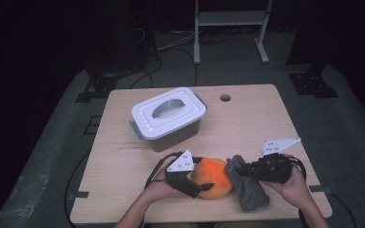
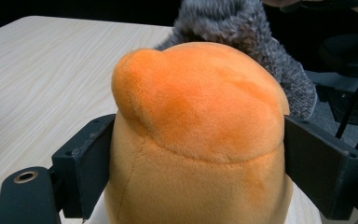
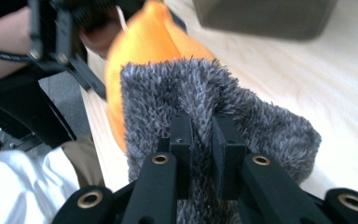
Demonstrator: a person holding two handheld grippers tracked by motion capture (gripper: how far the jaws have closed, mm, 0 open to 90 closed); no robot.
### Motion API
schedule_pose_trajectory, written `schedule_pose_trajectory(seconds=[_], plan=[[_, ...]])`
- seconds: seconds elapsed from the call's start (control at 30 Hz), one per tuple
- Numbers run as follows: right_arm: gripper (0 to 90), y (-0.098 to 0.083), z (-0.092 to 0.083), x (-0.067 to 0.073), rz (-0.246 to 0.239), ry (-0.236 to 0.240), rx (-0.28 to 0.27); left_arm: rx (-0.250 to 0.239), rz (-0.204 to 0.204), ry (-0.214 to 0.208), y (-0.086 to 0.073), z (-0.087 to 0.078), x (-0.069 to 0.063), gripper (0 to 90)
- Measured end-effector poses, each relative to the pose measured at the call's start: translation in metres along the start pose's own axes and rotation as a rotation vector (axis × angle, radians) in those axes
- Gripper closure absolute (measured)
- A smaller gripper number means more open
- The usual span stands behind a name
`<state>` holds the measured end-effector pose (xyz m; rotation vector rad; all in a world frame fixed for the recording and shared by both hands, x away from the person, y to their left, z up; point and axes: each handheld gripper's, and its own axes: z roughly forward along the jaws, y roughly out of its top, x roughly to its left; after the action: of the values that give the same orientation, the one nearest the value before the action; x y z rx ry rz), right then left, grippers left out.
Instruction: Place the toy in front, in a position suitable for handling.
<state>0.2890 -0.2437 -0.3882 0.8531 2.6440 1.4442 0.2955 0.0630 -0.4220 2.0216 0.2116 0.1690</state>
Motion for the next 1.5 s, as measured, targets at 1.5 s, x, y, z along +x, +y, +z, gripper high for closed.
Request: schedule_pose_trajectory(seconds=[1.5], plan=[[79.5,0.013,-0.006,0.009,-0.017,0.024,-0.132,0.073,0.086,0.091,0.010,-0.002,-0.007,26.4]])
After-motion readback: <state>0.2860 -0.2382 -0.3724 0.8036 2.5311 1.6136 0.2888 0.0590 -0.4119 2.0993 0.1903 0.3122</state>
